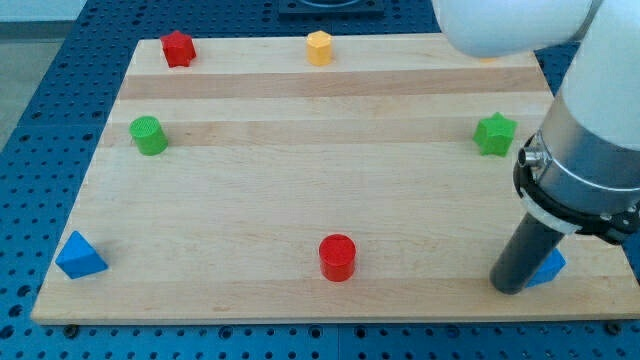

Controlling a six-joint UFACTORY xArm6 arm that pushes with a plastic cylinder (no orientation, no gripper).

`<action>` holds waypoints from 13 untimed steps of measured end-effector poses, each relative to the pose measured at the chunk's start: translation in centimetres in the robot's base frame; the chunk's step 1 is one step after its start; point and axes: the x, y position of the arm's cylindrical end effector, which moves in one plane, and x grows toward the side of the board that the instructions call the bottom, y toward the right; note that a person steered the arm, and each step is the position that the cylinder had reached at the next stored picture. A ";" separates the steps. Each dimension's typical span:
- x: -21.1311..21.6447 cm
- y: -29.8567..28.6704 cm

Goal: Move the blue triangle towards top right side

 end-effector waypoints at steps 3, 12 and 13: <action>-6.6 -2.3; -1.0 -46.4; -3.6 -42.9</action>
